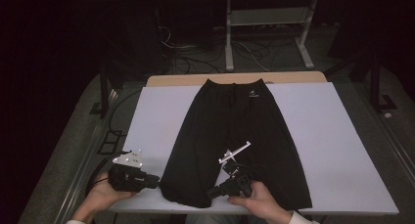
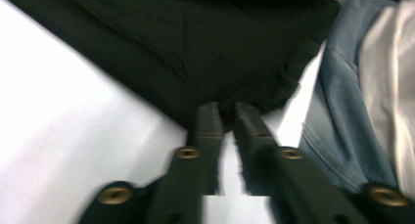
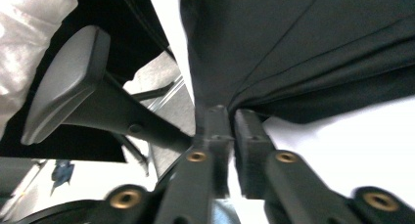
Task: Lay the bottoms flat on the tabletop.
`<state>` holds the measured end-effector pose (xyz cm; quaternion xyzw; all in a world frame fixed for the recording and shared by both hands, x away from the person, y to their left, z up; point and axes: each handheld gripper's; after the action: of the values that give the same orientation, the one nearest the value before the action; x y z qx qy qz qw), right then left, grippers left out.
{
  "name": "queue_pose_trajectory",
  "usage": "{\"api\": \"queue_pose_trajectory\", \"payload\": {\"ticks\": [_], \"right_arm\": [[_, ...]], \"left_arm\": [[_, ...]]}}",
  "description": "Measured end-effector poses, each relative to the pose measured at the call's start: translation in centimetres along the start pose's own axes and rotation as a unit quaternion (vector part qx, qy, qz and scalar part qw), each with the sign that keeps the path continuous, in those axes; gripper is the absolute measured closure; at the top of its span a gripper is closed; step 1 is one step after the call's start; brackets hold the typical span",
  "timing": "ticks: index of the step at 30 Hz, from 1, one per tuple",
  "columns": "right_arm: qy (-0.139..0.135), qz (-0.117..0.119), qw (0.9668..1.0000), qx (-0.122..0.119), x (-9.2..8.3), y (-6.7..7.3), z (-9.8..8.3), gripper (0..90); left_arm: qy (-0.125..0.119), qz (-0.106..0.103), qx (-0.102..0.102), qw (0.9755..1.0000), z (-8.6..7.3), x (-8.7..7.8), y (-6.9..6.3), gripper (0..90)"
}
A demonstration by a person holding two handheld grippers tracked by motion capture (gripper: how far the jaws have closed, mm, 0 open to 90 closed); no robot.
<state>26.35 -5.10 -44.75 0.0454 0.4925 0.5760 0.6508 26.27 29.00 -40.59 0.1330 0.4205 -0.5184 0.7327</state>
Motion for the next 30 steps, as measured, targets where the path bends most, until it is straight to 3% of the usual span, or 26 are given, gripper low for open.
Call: {"api": "queue_pose_trajectory", "payload": {"ticks": [5,12,15,18,20,30], "right_arm": [[-0.026,-0.038,0.9983,-0.037,-1.4,0.2,0.1,63.9],[-0.056,-0.089,0.9909,-0.084,-3.6,0.3,0.6,36.0],[-0.067,-0.111,0.9875,-0.090,-4.5,0.2,0.8,19.1],[-0.075,-0.122,0.9856,-0.090,-5.6,-0.1,0.9,10.7],[-0.080,-0.133,0.9837,-0.092,-6.2,-0.3,0.9,0.5],[-0.108,-0.173,0.9748,-0.091,-10.0,-1.6,0.0,0.0]], "left_arm": [[-0.024,-0.016,-0.015,0.9995,0.9,0.4,0.0,50.8],[-0.052,-0.026,-0.021,0.9981,2.6,0.9,-0.2,25.9],[-0.065,-0.030,-0.023,0.9971,3.4,1.2,-0.3,17.0],[-0.077,-0.024,-0.029,0.9963,4.1,1.5,-0.3,8.7],[-0.086,-0.020,-0.031,0.9956,4.7,1.8,-0.4,2.4],[-0.125,-0.014,-0.029,0.9917,7.2,3.8,-0.9,0.0]]}}
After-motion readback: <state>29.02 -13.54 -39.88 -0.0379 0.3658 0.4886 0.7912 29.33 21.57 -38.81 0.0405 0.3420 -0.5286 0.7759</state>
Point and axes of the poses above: each handheld gripper's, and its own axes: x roughly forward along the jaws, z roughly out of its top, y roughly to its left, and after that the axes turned 4 degrees about -x, right-handed
